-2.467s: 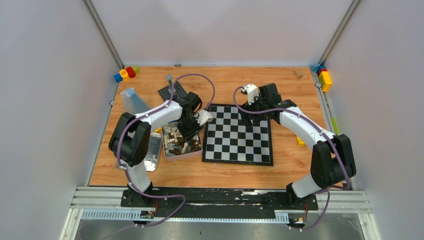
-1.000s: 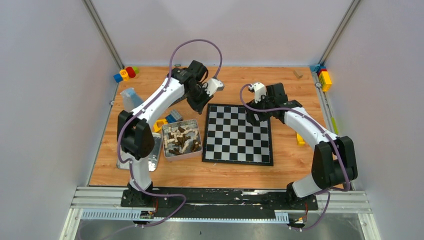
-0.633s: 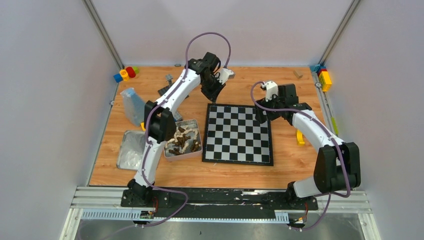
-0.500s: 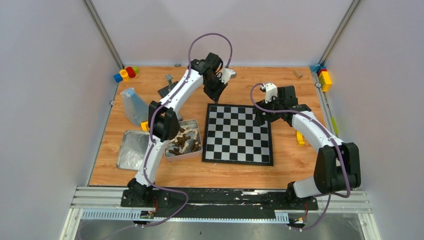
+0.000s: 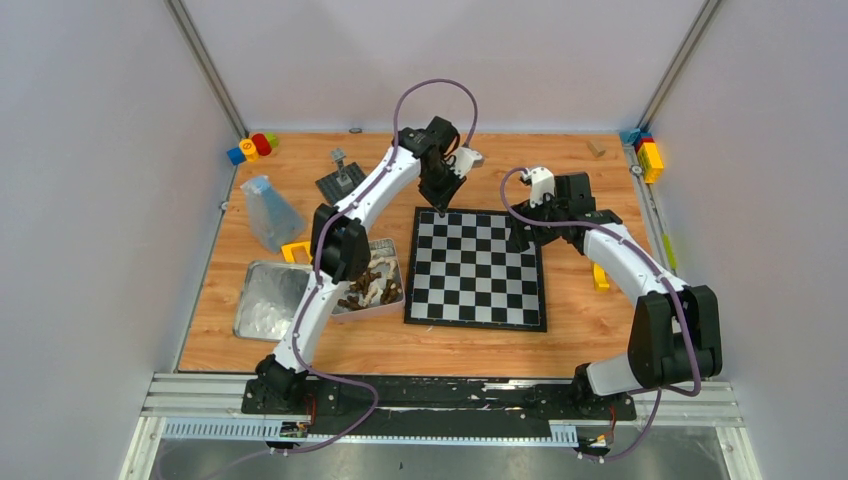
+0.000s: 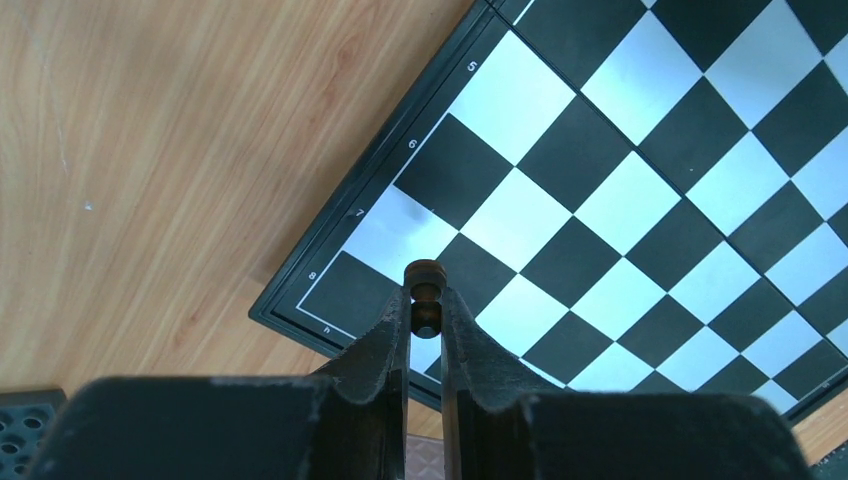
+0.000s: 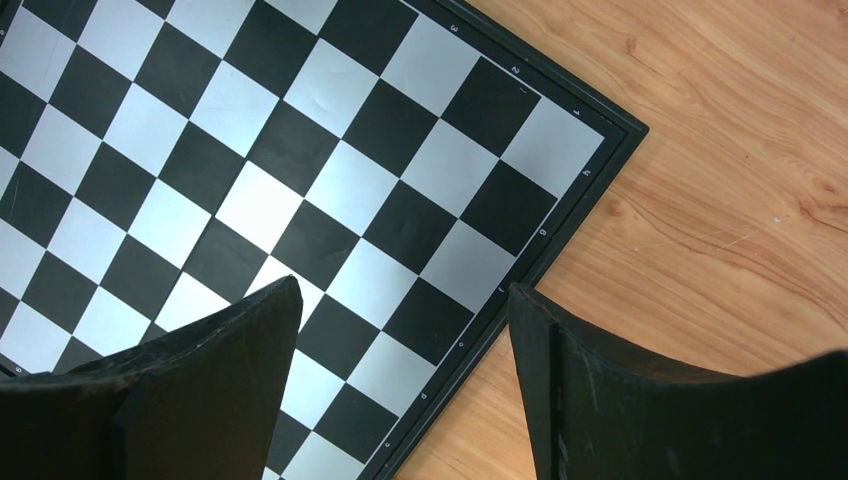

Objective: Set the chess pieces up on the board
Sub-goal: Place the chess piece on the chessboard.

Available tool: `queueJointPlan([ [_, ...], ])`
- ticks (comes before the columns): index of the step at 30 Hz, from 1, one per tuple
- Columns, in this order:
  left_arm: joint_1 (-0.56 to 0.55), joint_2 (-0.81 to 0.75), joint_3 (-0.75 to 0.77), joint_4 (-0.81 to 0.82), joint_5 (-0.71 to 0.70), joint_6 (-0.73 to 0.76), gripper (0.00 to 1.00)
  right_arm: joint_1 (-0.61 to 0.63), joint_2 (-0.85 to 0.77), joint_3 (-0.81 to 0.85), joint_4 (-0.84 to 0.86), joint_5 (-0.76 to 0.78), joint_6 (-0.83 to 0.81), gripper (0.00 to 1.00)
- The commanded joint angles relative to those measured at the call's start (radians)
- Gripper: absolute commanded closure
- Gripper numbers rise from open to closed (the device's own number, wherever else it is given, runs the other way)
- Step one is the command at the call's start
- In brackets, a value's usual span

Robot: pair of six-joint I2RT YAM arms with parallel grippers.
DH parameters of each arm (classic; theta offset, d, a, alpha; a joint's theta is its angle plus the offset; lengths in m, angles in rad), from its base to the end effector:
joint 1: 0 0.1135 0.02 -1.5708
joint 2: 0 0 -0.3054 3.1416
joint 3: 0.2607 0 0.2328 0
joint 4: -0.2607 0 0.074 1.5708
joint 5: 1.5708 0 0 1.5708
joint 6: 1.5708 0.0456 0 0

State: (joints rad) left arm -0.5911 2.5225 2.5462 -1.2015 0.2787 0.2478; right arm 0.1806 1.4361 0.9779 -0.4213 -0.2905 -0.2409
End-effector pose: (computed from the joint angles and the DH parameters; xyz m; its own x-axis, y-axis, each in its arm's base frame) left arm 0.4391 -0.3098 0.2472 -0.5907 0.6805 -0.4336 0.7923 0.5907 -0.1525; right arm 0.2754 0.0636 0.2798 -0.6521 -0.3514 -0.6718 -0.5224 0.8504 0.0622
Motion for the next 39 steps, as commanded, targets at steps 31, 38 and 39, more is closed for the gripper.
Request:
queueJointPlan([
  [31, -0.034, 0.061, 0.103, 0.016, -0.116, 0.021, 0.50, -0.001, -0.035, -0.016, 0.052, -0.032, 0.017, 0.24],
  [38, -0.033, -0.168, -0.106, 0.037, -0.149, 0.046, 0.34, -0.002, -0.039, -0.019, 0.052, -0.030, 0.015, 0.24],
  [39, -0.033, -0.206, -0.151, 0.044, -0.147, 0.055, 0.34, -0.001, -0.041, -0.019, 0.053, -0.029, 0.015, 0.24],
])
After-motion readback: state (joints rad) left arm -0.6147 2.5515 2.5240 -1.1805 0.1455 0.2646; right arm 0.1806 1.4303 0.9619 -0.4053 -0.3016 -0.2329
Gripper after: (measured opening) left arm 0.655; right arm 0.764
